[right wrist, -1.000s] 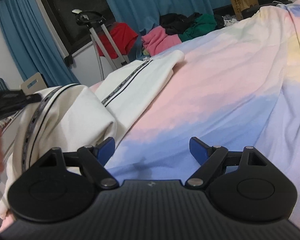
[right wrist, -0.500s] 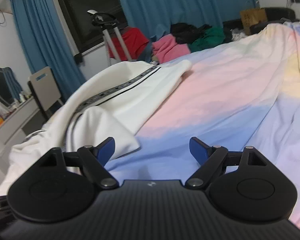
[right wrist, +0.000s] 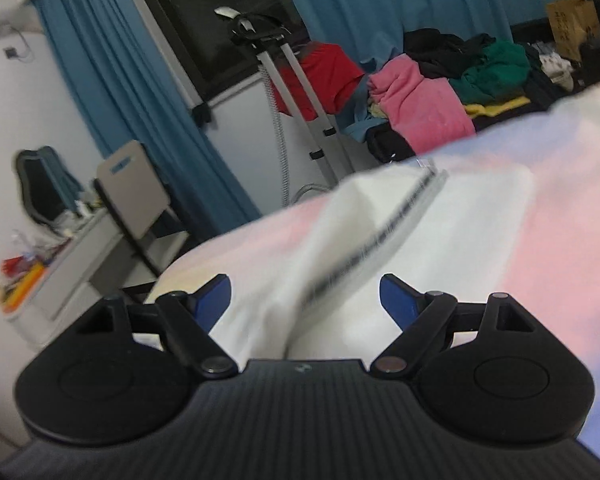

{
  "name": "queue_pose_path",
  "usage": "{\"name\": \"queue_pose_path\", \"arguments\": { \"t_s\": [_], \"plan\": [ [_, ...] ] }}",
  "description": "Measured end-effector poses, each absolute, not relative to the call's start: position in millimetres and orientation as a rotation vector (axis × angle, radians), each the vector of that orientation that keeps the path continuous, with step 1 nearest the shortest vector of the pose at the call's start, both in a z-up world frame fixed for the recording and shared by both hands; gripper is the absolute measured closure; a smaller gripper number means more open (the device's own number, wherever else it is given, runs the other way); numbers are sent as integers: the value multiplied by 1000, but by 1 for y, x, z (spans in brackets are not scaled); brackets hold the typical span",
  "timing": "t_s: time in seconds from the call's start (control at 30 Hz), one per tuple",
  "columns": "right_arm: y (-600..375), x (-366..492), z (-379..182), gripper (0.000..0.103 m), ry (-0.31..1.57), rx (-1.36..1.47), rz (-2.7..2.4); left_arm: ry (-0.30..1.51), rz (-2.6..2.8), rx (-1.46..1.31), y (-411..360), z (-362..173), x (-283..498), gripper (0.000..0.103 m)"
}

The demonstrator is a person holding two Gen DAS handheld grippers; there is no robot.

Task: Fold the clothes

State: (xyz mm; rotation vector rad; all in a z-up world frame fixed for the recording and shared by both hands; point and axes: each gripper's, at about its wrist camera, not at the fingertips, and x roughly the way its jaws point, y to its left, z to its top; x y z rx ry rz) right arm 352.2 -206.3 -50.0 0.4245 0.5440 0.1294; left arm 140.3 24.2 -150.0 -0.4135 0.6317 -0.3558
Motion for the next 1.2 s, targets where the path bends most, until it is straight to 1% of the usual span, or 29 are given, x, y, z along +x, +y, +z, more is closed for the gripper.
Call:
{"name": "queue_pose_path", "arguments": {
  "t_s": [0.03,0.07,0.17,0.2,0.23,0.37,0.4,0.47,0.57,0.63,0.77,0.83,0.97,1.07,1.13,1.2],
  "plan": [
    [-200,377,-48,21,563,393,110,638,-356,-432,26,-153,143,98],
    [-194,402,-47,28,585,360,87,646,-355,-445,28,-155,145,98],
    [-179,466,-57,29,663,255,-1,658,-368,-478,32,-165,153,98],
    [-175,479,-62,33,664,232,-30,659,-375,-481,33,-168,155,98],
    [-172,492,-67,37,664,210,-58,652,-384,-486,33,-171,157,98],
    [-166,526,-100,38,662,120,-185,626,-416,-518,34,-182,162,99],
    [-168,533,-108,40,678,124,-184,623,-421,-527,35,-184,163,98],
    [-175,542,-119,74,699,144,-190,615,-430,-547,36,-187,164,99],
    [-182,544,-120,92,684,165,-179,606,-432,-540,34,-187,164,98],
    [-185,532,-107,95,624,144,-169,600,-430,-527,33,-186,162,98],
    [-209,493,-64,96,481,147,-153,605,-422,-500,31,-179,159,99],
    [-239,461,-44,96,414,204,-175,592,-420,-477,30,-171,154,99],
    [-311,376,-28,96,291,389,-250,552,-419,-418,25,-154,139,98],
    [-358,301,-40,96,243,496,-318,546,-410,-380,21,-147,132,99],
    [-381,250,-62,96,230,566,-358,553,-400,-372,21,-144,130,99],
    [-401,208,-91,96,255,675,-380,563,-389,-372,24,-142,130,99]
  ]
}}
